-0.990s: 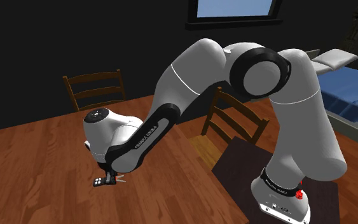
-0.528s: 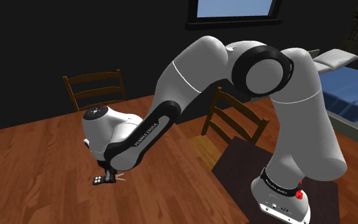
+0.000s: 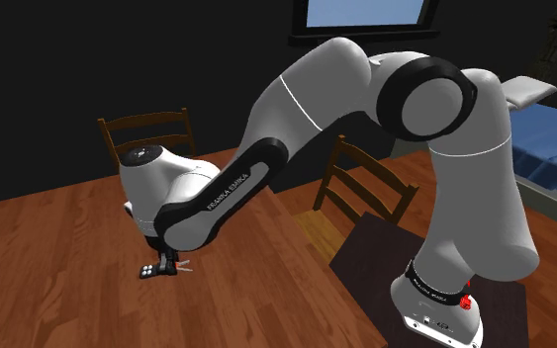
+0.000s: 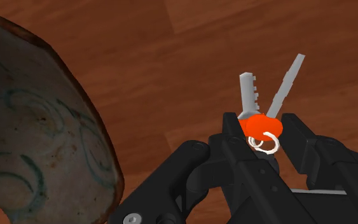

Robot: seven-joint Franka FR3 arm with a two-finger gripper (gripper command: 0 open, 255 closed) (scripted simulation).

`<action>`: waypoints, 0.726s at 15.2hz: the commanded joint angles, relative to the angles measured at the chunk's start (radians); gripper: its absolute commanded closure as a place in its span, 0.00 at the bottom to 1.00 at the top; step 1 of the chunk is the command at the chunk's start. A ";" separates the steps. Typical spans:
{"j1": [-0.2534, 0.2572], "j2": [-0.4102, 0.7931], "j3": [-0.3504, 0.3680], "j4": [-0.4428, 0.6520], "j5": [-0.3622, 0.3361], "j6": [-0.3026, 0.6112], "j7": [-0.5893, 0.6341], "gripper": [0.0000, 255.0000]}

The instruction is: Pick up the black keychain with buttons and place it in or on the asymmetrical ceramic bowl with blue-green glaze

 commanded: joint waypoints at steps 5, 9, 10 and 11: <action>-0.006 -0.047 0.010 0.014 0.016 -0.060 -0.011 1.00; -0.010 -0.076 0.016 0.028 0.027 -0.102 -0.018 1.00; -0.011 -0.082 0.017 0.032 0.029 -0.113 -0.020 1.00; -0.012 -0.089 0.018 0.037 0.032 -0.124 -0.021 1.00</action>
